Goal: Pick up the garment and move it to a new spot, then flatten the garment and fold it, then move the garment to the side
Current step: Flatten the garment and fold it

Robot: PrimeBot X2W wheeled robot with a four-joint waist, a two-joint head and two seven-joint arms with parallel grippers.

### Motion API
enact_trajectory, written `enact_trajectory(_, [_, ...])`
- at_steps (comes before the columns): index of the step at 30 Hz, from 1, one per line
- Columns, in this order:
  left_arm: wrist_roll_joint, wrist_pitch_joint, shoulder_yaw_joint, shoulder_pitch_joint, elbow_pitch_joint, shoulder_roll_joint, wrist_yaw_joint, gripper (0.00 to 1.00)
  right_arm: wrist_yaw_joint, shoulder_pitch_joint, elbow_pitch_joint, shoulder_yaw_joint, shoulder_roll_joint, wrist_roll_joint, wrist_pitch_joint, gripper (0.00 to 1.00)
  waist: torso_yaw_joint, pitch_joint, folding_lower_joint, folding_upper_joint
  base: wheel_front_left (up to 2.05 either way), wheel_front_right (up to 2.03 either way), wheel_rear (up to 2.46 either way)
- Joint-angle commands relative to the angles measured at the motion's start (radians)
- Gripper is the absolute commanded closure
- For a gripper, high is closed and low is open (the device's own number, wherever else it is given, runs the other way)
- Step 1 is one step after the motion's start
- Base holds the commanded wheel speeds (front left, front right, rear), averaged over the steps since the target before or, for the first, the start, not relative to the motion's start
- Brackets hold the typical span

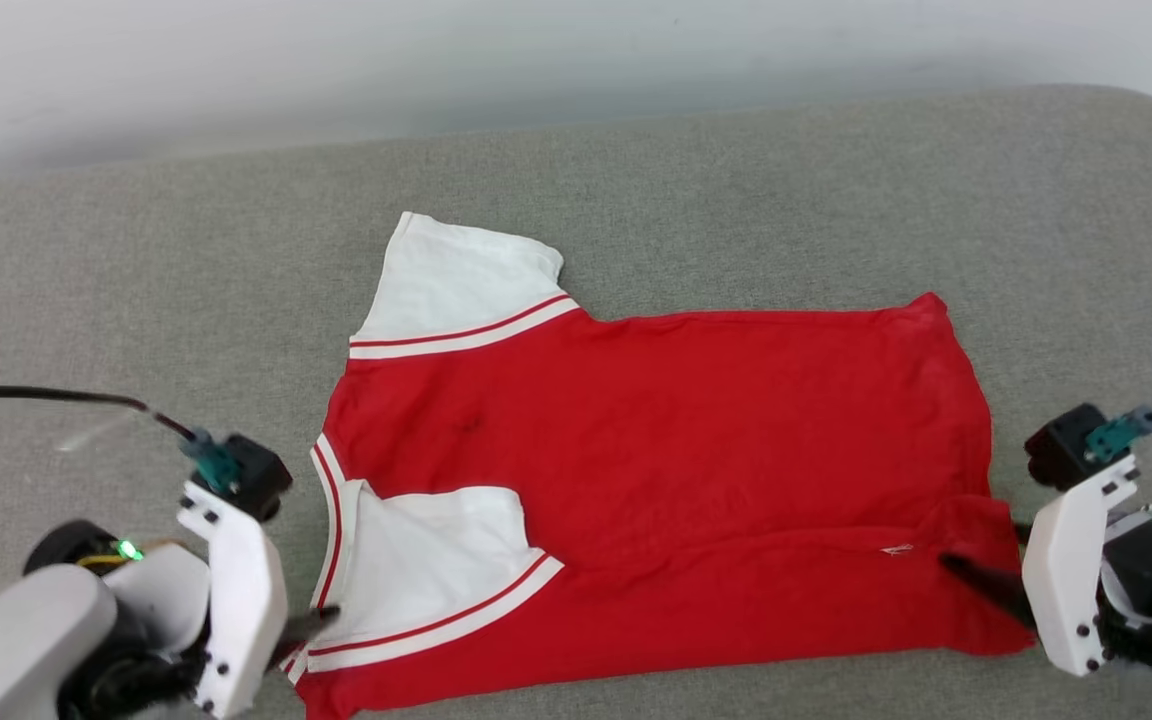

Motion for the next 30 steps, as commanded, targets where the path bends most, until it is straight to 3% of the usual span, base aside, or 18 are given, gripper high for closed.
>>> enact_trajectory(1, [-0.004,-0.015,0.017,-0.016,0.001,0.012,0.004,0.00,-0.001,-0.017,-0.010,-0.012,-0.001,-0.020,-0.033,0.00,-0.005,-0.008,-0.0001,0.0000,0.00,0.00,0.00])
enact_trajectory(8, [0.032,-0.091,0.093,-0.101,0.000,0.024,0.026,0.00,-0.001,-0.049,-0.030,-0.152,0.054,-0.132,-0.270,0.00,-0.020,-0.009,-0.0001,0.0000,0.00,0.00,0.00])
enact_trajectory(18, [0.091,-0.101,0.154,-0.323,0.071,-0.043,0.023,0.00,-0.001,-0.015,-0.141,-0.416,0.187,-0.332,-0.535,0.00,-0.053,0.083,-0.0001,0.0000,0.00,0.00,0.00])
enact_trajectory(24, [0.089,-0.015,0.180,-0.509,0.150,-0.091,0.014,0.00,-0.001,0.041,-0.270,-0.522,0.291,-0.439,-0.569,0.00,-0.089,0.190,-0.0001,0.0000,0.00,0.00,0.00])
enact_trajectory(30, [0.056,0.165,0.174,-0.669,0.214,-0.106,0.001,0.00,-0.001,0.059,-0.382,-0.532,0.349,-0.488,-0.521,0.00,-0.136,0.303,-0.0001,0.0000,0.00,0.00,0.00])
